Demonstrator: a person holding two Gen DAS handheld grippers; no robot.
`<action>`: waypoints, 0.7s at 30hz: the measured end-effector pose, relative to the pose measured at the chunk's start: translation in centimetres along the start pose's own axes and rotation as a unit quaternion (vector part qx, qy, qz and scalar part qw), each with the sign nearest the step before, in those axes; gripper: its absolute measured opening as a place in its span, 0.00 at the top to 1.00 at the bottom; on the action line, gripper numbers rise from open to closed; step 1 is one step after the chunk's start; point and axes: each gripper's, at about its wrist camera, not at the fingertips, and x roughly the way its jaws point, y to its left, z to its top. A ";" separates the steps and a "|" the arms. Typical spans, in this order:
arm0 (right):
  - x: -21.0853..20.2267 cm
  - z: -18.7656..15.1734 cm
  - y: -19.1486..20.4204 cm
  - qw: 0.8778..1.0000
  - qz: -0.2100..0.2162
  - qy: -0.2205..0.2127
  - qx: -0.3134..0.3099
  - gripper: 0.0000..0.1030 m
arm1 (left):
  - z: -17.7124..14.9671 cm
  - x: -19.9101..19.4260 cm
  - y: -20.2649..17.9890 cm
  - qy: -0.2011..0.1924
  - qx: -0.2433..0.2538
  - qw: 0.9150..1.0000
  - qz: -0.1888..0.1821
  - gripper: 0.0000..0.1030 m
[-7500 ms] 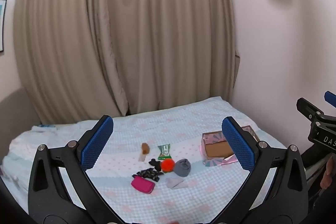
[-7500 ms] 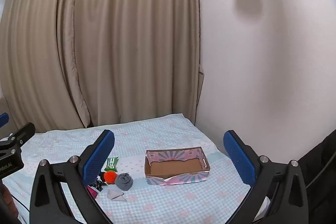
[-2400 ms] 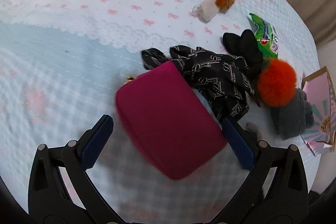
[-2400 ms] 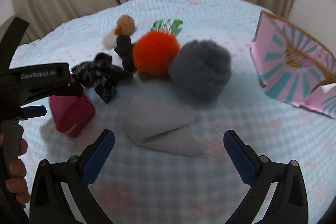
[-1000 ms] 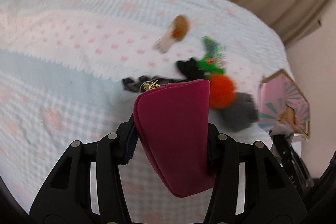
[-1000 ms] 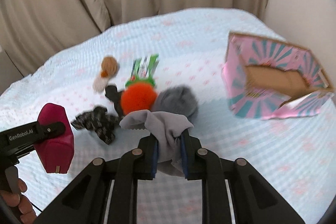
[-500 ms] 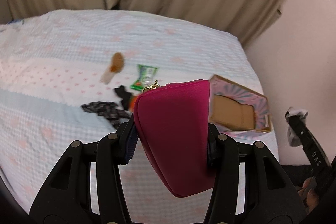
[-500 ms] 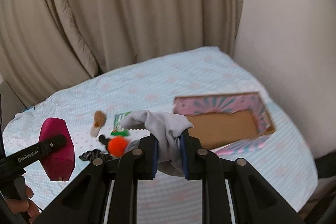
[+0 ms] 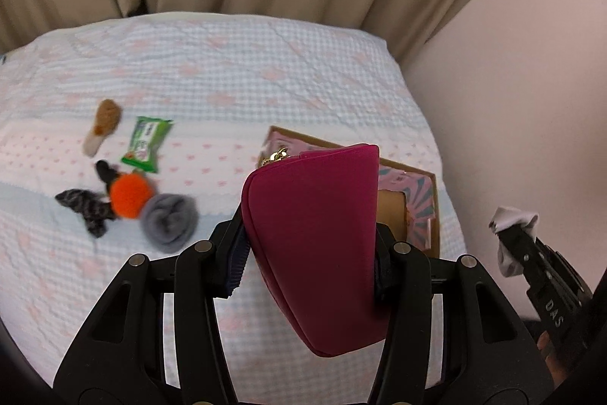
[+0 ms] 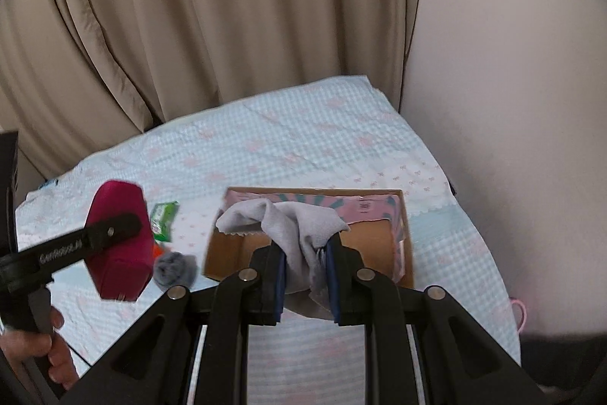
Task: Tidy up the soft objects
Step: 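Carry the pouch and cloth into the box and open both tools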
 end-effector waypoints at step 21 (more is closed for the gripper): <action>21.0 -2.4 -6.6 0.982 0.049 0.156 -0.094 0.84 | 1.5 25.9 -2.8 0.192 -0.023 0.979 0.068 0.55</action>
